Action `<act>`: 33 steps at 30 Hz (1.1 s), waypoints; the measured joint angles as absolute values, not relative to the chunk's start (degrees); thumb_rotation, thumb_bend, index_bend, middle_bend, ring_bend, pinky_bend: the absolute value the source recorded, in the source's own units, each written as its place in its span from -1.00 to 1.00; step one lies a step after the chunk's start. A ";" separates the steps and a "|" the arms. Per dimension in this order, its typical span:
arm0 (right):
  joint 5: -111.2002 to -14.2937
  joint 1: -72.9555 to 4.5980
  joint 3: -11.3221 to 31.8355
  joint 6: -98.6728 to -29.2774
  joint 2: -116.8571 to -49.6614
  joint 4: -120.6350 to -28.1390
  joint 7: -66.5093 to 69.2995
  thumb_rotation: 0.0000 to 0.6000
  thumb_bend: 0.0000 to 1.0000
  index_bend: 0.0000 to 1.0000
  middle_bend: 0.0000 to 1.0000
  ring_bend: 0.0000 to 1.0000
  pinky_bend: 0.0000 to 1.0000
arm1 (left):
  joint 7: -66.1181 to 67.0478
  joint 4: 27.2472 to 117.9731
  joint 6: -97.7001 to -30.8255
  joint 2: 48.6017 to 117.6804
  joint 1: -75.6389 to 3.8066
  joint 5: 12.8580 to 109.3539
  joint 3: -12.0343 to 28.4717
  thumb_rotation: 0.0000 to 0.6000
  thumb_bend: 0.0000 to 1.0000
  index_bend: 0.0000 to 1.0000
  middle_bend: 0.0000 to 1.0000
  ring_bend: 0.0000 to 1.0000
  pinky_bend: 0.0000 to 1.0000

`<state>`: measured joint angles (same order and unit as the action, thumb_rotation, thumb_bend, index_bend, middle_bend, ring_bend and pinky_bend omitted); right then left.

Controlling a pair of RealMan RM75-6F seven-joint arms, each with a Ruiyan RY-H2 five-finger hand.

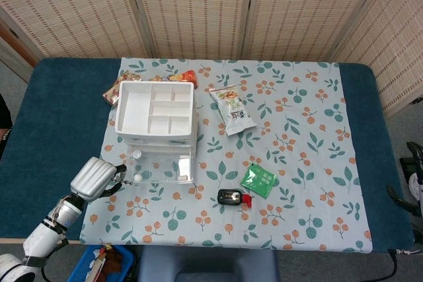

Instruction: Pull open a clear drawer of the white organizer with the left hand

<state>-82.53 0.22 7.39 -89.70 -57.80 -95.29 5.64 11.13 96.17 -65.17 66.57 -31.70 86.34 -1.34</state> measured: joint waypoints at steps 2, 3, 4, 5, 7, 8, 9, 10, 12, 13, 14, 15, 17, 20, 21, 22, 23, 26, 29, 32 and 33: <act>-82.65 0.17 7.38 -89.72 -57.80 -95.43 5.49 1.00 -0.47 -0.93 -0.84 -0.86 -0.57 | 11.09 96.52 -65.47 66.40 -31.35 87.10 -1.72 1.00 -0.33 0.23 0.92 0.97 1.00; -82.67 0.16 7.37 -89.73 -57.80 -95.48 5.46 1.00 -0.47 -0.93 -0.84 -0.86 -0.57 | 11.13 96.67 -65.62 66.36 -31.11 87.68 -2.03 1.00 -0.33 0.23 0.92 0.97 1.00; -82.67 0.14 7.36 -89.72 -57.79 -95.50 5.43 1.00 -0.47 -0.93 -0.84 -0.86 -0.57 | 11.18 96.73 -65.71 66.39 -30.92 88.12 -2.29 1.00 -0.33 0.23 0.92 0.97 1.00; -82.64 0.15 7.35 -89.71 -57.77 -95.53 5.38 1.00 -0.47 -0.93 -0.84 -0.86 -0.57 | 11.20 96.78 -65.75 66.47 -30.73 88.54 -2.58 1.00 -0.33 0.23 0.92 0.97 1.00; -82.61 0.17 7.35 -89.75 -57.75 -95.57 5.36 1.00 -0.47 -0.93 -0.84 -0.86 -0.57 | 11.05 96.80 -65.67 66.96 -30.37 89.27 -3.20 1.00 -0.33 0.23 0.92 0.97 1.00; -82.58 0.18 7.35 -89.77 -57.73 -95.59 5.38 1.00 -0.47 -0.93 -0.84 -0.86 -0.57 | 10.97 96.75 -65.58 67.23 -30.29 89.55 -3.37 1.00 -0.33 0.23 0.92 0.97 1.00; -82.57 0.18 7.35 -89.77 -57.73 -95.59 5.37 1.00 -0.47 -0.93 -0.84 -0.86 -0.57 | 10.93 96.60 -65.46 67.64 -30.23 89.95 -3.53 1.00 -0.33 0.23 0.92 0.97 1.00; -82.56 0.17 7.36 -89.76 -57.72 -95.59 5.36 1.00 -0.47 -0.93 -0.84 -0.86 -0.57 | 10.96 96.44 -65.38 68.01 -30.20 90.29 -3.63 1.00 -0.33 0.23 0.92 0.97 1.00; -82.62 0.14 7.35 -89.77 -57.74 -95.60 5.36 1.00 -0.47 -0.93 -0.84 -0.86 -0.57 | 11.11 95.88 -65.25 69.07 -30.21 91.23 -3.83 1.00 -0.33 0.23 0.92 0.97 1.00; -82.66 0.13 7.35 -89.79 -57.76 -95.60 5.37 1.00 -0.47 -0.93 -0.84 -0.86 -0.57 | 11.15 95.57 -65.18 69.62 -30.24 91.61 -3.91 1.00 -0.33 0.23 0.92 0.97 1.00; -82.68 0.14 7.33 -89.81 -57.78 -95.61 5.39 1.00 -0.47 -0.93 -0.84 -0.86 -0.57 | 11.19 95.22 -65.04 70.20 -30.28 91.93 -3.99 1.00 -0.33 0.23 0.92 0.96 1.00; -82.69 0.16 7.30 -89.82 -57.78 -95.61 5.40 1.00 -0.47 -0.93 -0.84 -0.86 -0.57 | 11.31 94.72 -64.77 70.99 -30.36 92.31 -4.09 1.00 -0.33 0.23 0.92 0.96 1.00; -82.66 0.24 7.26 -89.88 -57.75 -95.59 5.43 1.00 -0.47 -0.93 -0.84 -0.86 -0.57 | 11.73 93.85 -64.41 72.21 -30.48 92.80 -4.18 1.00 -0.33 0.22 0.92 0.97 1.00; -82.51 0.43 7.21 -90.05 -57.69 -95.59 5.48 1.00 -0.47 -0.93 -0.84 -0.86 -0.57 | 12.96 92.27 -63.99 74.27 -30.58 93.40 -4.28 1.00 -0.33 0.22 0.92 0.97 1.00; -82.48 0.49 7.20 -90.12 -57.68 -95.59 5.49 1.00 -0.47 -0.93 -0.84 -0.86 -0.57 | 13.43 91.68 -63.71 75.04 -30.60 93.51 -4.34 1.00 -0.33 0.21 0.92 0.97 1.00; -82.46 0.54 7.20 -90.20 -57.66 -95.59 5.51 1.00 -0.47 -0.93 -0.84 -0.86 -0.57 | 13.77 91.24 -63.48 75.58 -30.61 93.55 -4.38 1.00 -0.33 0.21 0.92 0.97 1.00; -82.47 0.61 7.19 -90.30 -57.65 -95.59 5.54 1.00 -0.47 -0.93 -0.84 -0.86 -0.57 | 14.10 90.81 -63.28 76.07 -30.63 93.58 -4.40 1.00 -0.33 0.20 0.92 0.97 1.00; -82.51 0.66 7.17 -90.38 -57.67 -95.59 5.64 1.00 -0.47 -0.93 -0.84 -0.86 -0.57 | 15.05 89.19 -63.10 77.77 -30.58 93.66 -4.34 1.00 -0.33 0.20 0.92 0.96 1.00; -82.55 0.68 7.13 -90.38 -57.68 -95.56 5.64 1.00 -0.48 -0.93 -0.84 -0.86 -0.57 | 15.63 87.22 -62.64 79.71 -30.49 93.31 -4.28 1.00 -0.34 0.15 0.92 0.97 1.00; -82.45 0.70 7.19 -90.42 -57.65 -95.56 5.67 1.00 -0.48 -0.93 -0.84 -0.86 -0.57 | 16.30 85.81 -61.80 81.11 -30.49 92.75 -4.23 1.00 -0.34 0.09 0.92 0.97 1.00; -82.44 0.70 7.21 -90.45 -57.66 -95.56 5.67 1.00 -0.48 -0.93 -0.84 -0.86 -0.57 | 16.46 85.47 -61.54 81.48 -30.49 92.50 -4.20 1.00 -0.34 0.07 0.92 0.97 1.00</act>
